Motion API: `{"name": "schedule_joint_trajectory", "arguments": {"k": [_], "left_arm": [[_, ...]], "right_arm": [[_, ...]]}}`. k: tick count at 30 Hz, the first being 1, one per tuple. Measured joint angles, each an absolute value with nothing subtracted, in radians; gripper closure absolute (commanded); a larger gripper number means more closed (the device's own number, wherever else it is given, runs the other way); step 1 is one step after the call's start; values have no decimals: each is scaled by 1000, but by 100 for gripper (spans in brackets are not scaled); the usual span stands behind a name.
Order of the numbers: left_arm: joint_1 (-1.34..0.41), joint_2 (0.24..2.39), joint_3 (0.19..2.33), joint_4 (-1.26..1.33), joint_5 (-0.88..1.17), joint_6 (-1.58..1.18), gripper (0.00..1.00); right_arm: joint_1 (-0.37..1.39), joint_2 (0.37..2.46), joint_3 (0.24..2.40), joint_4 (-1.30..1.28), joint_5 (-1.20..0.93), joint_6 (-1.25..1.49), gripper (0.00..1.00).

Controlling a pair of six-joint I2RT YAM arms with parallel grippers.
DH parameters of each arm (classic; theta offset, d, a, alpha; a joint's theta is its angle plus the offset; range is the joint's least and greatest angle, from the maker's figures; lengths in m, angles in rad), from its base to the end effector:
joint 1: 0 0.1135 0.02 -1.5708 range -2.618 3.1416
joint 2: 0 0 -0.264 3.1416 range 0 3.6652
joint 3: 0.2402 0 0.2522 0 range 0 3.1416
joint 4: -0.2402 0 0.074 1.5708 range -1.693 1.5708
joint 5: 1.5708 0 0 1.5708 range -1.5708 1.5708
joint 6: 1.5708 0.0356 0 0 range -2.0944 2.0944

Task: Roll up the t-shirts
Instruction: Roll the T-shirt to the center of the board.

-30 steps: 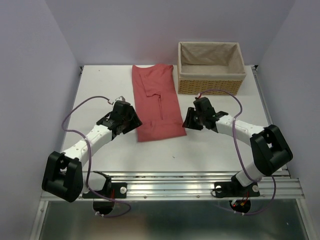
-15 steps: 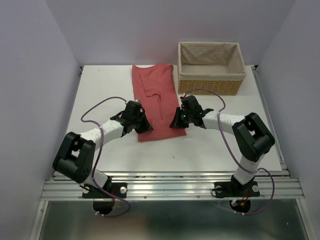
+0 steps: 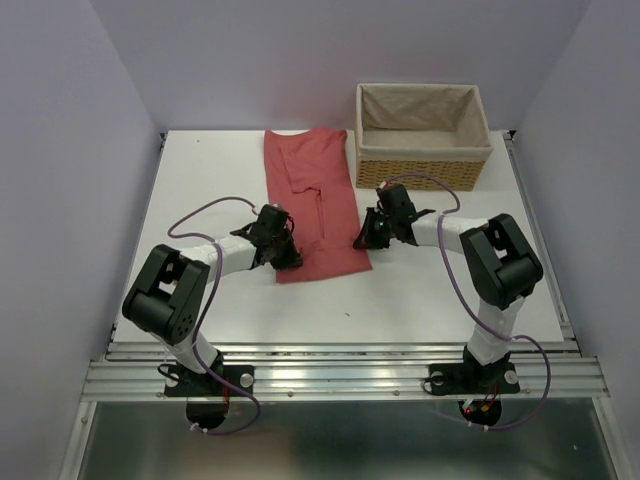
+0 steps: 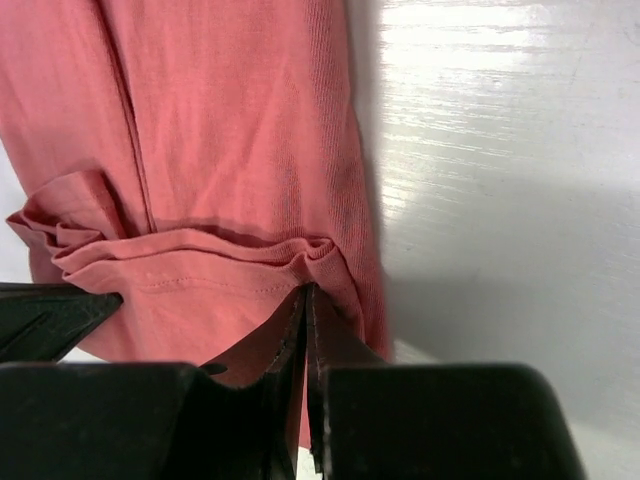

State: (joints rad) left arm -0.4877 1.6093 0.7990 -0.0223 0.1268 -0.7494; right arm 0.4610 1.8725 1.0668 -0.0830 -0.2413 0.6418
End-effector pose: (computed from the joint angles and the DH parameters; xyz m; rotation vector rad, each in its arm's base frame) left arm 0.2771 -0.1521 0.1603 -0.2677 2.5089 -0.6963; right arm 0.3364 0.1766 0.1462 0.1225 2.5823 0.7470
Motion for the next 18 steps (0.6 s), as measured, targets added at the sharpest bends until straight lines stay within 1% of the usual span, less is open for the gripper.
{"name": "schedule_joint_trajectory", "arguments": {"k": [5, 8, 9, 10, 11, 12, 13, 15, 16, 18], "left_arm": [[-488, 1574, 806, -76, 103, -725, 100], [-487, 1479, 825, -155, 72, -702, 100], [-487, 1448, 833, -173, 59, -696, 98], [-486, 1406, 846, -190, 43, -691, 87], [-481, 1365, 854, -200, 30, -689, 80], [-478, 1334, 858, -204, 19, -687, 70], [-474, 1304, 859, -208, 12, -685, 53], [-462, 1265, 850, -211, 9, -692, 45], [-456, 1252, 833, -210, 6, -693, 39], [-445, 1250, 784, -201, 21, -705, 38]], "right_arm": [[466, 1821, 1045, -125, -198, 621, 91], [466, 1736, 1016, -171, -161, 611, 87], [466, 1708, 1007, -177, -152, 609, 85], [466, 1664, 994, -181, -145, 607, 79], [466, 1633, 983, -180, -139, 607, 71], [466, 1610, 973, -180, -136, 606, 65], [463, 1586, 962, -183, -137, 608, 56], [459, 1557, 941, -182, -139, 615, 40], [459, 1552, 932, -182, -143, 622, 39], [458, 1551, 907, -181, -154, 633, 37]]}}
